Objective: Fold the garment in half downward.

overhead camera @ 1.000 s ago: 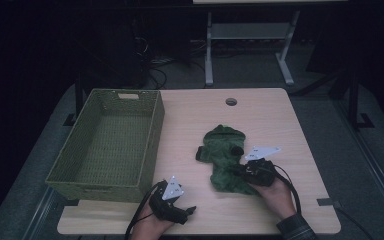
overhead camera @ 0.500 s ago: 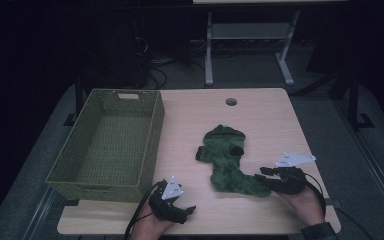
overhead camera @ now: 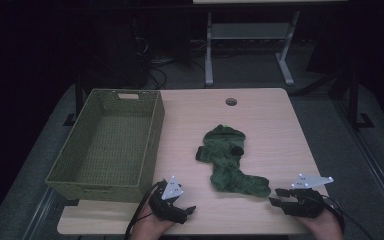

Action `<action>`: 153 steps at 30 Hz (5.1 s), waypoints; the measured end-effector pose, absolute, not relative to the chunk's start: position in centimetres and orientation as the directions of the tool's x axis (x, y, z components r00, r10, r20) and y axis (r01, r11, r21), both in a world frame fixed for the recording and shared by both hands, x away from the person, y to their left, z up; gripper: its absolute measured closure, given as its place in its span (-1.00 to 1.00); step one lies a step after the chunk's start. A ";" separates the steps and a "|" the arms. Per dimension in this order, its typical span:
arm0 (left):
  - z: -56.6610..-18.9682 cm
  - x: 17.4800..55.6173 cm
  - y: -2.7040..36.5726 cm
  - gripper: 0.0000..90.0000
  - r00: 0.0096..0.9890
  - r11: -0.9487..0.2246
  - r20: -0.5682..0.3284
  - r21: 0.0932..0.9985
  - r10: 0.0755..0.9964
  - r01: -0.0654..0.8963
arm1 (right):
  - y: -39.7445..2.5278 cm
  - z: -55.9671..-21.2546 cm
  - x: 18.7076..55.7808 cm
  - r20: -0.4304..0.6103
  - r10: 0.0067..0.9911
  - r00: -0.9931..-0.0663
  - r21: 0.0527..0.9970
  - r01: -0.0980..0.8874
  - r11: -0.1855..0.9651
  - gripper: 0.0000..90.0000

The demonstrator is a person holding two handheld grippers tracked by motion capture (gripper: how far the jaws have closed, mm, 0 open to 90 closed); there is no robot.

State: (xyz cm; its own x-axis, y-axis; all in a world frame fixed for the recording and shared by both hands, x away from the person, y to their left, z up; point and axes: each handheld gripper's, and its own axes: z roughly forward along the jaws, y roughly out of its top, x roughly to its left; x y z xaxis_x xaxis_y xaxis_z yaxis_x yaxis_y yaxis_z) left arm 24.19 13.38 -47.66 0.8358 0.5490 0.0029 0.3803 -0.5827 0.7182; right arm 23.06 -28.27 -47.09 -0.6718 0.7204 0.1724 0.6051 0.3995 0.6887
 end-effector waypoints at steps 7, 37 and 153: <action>-47.7 24.2 13.4 -0.69 0.835 -0.582 0.002 0.718 0.550 0.382 | -27.7 -47.0 23.8 0.182 0.712 -0.678 0.703 0.596 0.388 0.27; -47.7 24.3 13.3 -0.69 0.834 -0.578 -0.001 0.721 0.551 0.383 | -25.4 -42.3 26.1 0.100 0.615 -0.782 0.782 0.444 0.438 0.88; -43.7 44.4 7.8 -0.16 0.773 -0.481 -0.066 0.748 0.631 0.457 | -20.7 -41.9 44.5 0.167 0.683 -0.711 0.763 0.532 0.367 0.15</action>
